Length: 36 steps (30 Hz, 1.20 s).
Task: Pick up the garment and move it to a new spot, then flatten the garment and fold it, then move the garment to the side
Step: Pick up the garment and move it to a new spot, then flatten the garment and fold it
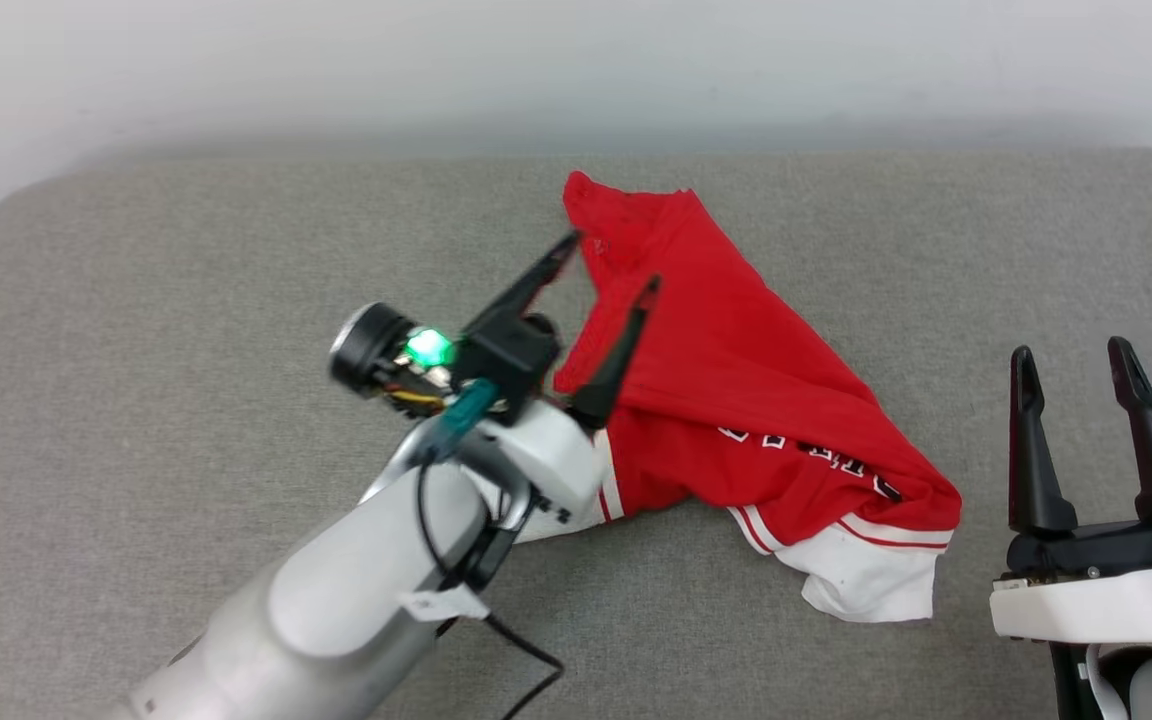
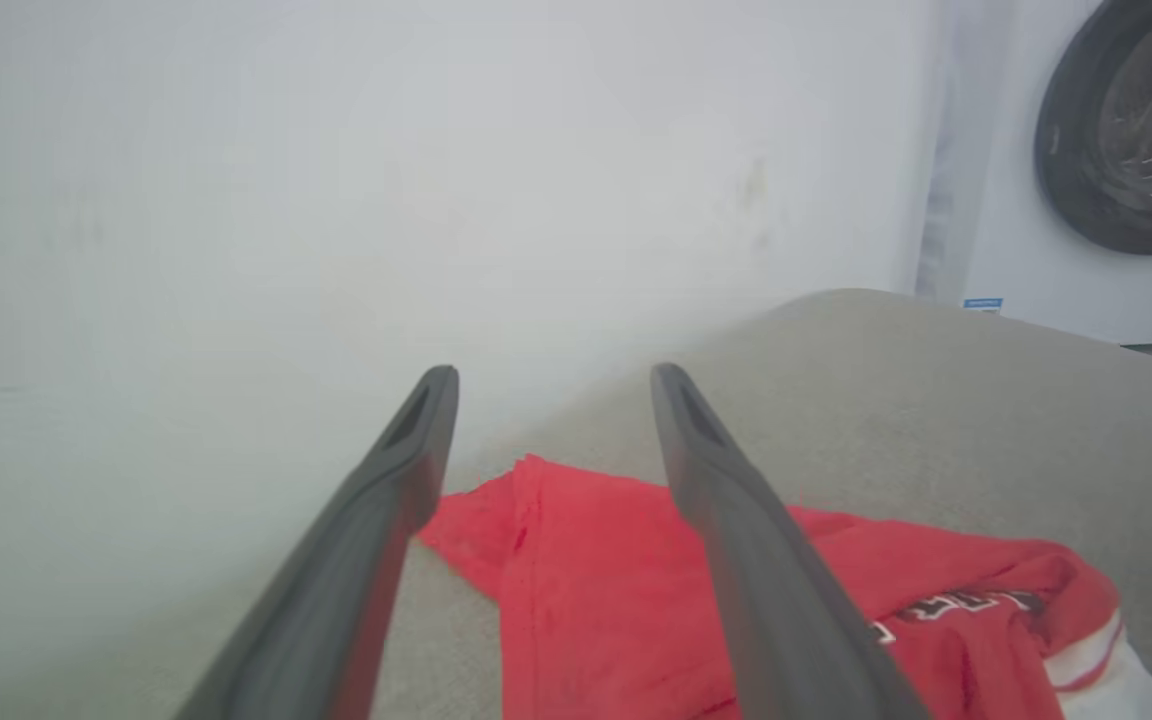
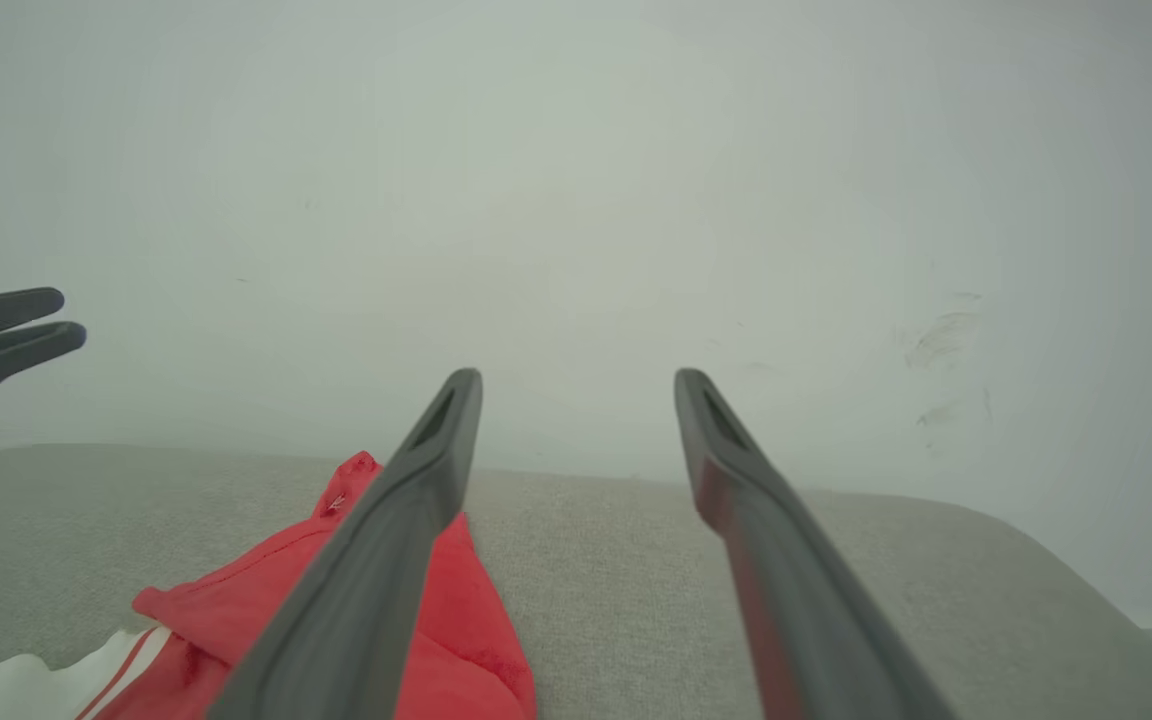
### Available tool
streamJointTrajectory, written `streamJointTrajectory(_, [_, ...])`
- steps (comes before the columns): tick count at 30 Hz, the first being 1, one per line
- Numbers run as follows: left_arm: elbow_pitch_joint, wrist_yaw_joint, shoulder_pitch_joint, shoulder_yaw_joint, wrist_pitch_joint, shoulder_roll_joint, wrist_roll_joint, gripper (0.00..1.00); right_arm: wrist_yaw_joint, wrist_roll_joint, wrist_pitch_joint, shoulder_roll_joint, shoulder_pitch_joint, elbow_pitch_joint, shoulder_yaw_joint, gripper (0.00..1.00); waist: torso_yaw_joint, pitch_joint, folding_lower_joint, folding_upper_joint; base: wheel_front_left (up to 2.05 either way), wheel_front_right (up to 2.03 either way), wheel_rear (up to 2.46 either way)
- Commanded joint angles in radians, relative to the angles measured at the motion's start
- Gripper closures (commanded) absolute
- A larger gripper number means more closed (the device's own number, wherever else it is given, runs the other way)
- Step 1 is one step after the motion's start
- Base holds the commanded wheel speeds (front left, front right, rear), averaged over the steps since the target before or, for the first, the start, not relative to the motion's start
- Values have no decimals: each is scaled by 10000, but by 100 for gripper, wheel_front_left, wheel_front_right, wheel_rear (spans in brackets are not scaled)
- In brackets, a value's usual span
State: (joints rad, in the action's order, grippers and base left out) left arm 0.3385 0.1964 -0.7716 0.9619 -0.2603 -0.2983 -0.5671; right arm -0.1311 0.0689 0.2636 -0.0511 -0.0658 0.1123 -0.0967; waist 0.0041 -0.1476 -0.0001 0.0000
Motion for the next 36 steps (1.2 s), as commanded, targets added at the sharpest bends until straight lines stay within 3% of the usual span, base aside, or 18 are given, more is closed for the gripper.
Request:
streamJointTrajectory(1, [-448, 316, 581, -534, -57, -262, 306, 0, 7, -32, 19, 15, 133, -51, -26, 0, 174, 212, 1, 0, 0, 0, 0])
streamJointTrajectory(6, [-1593, 1060, 2323, -2188, -49, -818, 1102, 0, 7, -10, 19, 15, 348, -108, -69, 0, 304, 490, 1, 0, 0, 0, 0])
streamJointTrajectory(13, [-2601, 1533, 4709, -4494, -49, -928, 1980, 0, 7, 32, 19, 15, 703, -303, 14, 0, 336, 845, 1, 0, 0, 0, 0])
streamJointTrajectory(18, [-2895, 1303, 6158, -5768, -50, -609, 2463, 0, 7, 227, 19, 15, 983, -531, 67, 0, 291, 1076, 1, 0, 0, 0, 0])
streamJointTrajectory(23, [-2987, 772, 7094, -6497, -51, -94, 2945, 0, 7, 446, 19, 15, 1321, -707, 184, 0, 264, 1232, 1, 0, 0, 0, 0])
streamJointTrajectory(36, [-2970, -442, 7983, -7978, -51, 1118, 3963, 0, 7, 784, 18, 15, 1740, -979, 479, 0, 286, 1399, 1, 0, 0, 0, 0])
